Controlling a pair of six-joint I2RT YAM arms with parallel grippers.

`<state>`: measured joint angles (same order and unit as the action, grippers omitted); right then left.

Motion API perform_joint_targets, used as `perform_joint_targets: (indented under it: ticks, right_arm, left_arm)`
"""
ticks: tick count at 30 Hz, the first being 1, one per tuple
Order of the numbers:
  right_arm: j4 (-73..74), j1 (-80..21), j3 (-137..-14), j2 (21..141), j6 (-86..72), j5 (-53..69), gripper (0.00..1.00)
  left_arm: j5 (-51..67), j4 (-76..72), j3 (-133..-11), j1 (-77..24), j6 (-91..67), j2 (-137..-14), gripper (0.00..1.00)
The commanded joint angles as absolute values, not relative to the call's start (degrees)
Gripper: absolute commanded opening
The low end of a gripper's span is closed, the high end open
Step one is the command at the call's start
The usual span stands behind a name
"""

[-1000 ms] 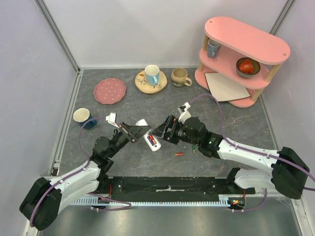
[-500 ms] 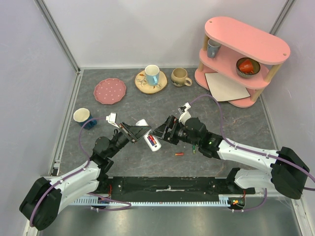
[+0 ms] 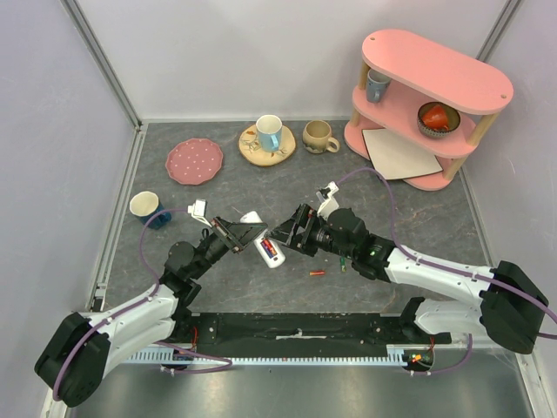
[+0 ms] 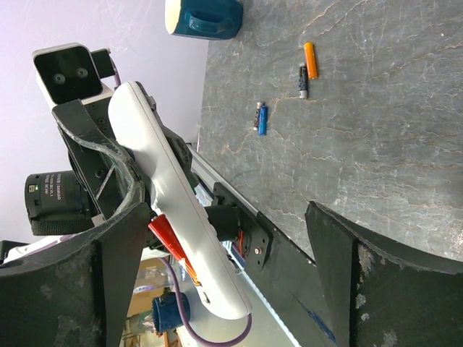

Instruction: Load the batteries into the remote control

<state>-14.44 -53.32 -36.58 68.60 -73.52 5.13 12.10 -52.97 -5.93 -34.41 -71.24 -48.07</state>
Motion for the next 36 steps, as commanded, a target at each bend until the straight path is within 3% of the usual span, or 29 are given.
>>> perform_joint_targets:
  ticks: [1,36]
  right_arm:
    - [-14.50,-53.00,-39.73,67.85,-73.30,4.66,0.97]
    - [-17.84,-53.00,-36.30,70.84,-74.35,9.14,0.93]
  left_arm:
    - [11.60,-57.30,-6.15,-34.28,-70.66,-48.16,0.02]
    - [10.99,-57.39,-9.23,-34.19,-71.54,-47.64,0.02]
